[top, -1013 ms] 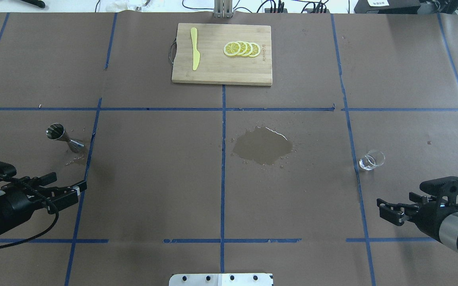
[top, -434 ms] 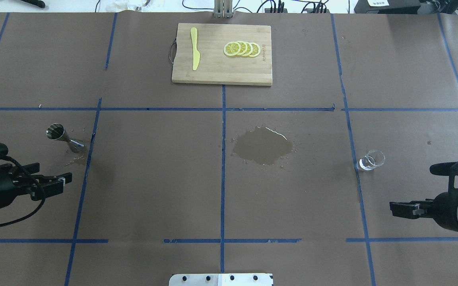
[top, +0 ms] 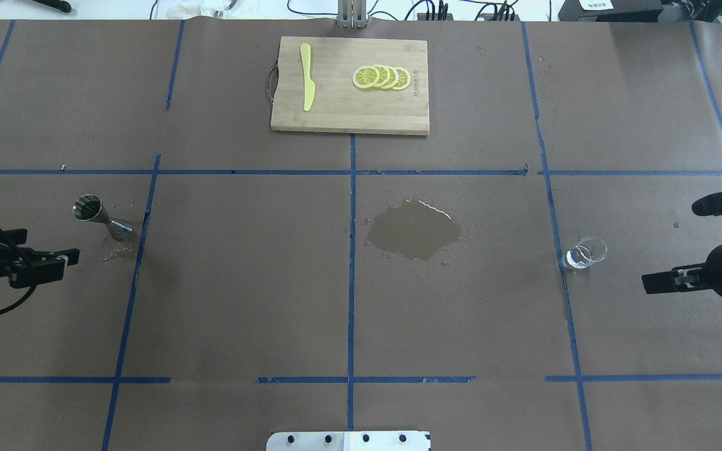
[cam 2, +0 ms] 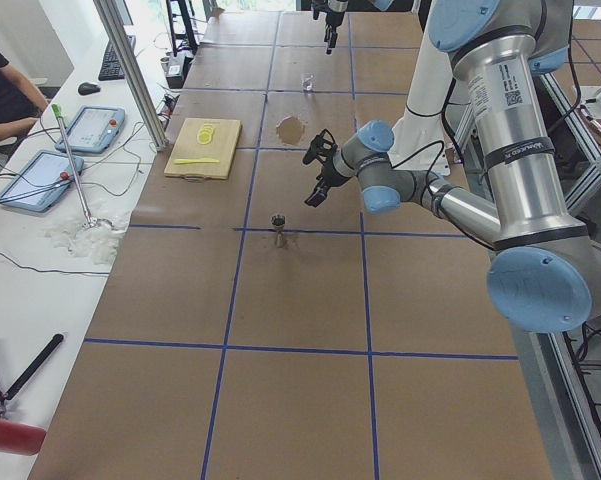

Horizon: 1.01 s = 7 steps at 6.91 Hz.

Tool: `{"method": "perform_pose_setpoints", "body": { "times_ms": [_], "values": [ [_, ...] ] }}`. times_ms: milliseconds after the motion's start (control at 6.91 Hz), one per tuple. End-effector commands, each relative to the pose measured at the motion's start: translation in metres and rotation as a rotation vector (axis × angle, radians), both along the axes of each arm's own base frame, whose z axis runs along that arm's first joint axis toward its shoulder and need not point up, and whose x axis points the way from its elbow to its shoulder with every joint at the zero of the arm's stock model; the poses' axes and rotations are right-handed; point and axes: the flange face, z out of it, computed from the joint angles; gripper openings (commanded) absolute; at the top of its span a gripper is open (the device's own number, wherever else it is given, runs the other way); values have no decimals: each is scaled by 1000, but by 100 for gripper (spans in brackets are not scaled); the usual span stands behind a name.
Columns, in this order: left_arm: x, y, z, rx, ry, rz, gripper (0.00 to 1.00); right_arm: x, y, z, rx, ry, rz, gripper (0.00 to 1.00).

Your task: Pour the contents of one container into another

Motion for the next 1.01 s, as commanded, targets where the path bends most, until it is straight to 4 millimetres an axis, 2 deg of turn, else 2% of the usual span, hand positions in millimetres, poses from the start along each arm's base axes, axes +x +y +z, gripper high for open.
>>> {"method": "perform_pose_setpoints", "body": {
  "times_ms": [0, 145, 289, 434, 579, 724, 868],
  "values": [
    [-49, -32, 8, 18, -93, 62, 100, 25, -49, -19, 34, 113, -75, 100],
    [-81, -55, 28, 42, -139, 78, 100, 29, -65, -35, 31, 136, -121, 100],
    [-104, -72, 56, 17, -146, 107, 100, 46, -75, -35, 34, 126, -152, 100],
    [-118, -90, 77, 10, -169, 169, 100, 68, -85, -26, 42, 110, -184, 100],
    [-145, -105, 104, 13, -229, 209, 100, 91, -97, -8, 40, 97, -210, 100],
    [-175, -135, 113, 19, -266, 215, 100, 116, -107, 9, 34, 59, -231, 100],
    [-200, -150, 125, -17, -291, 225, 100, 139, -113, 26, 29, 25, -249, 100]
  ]
}}
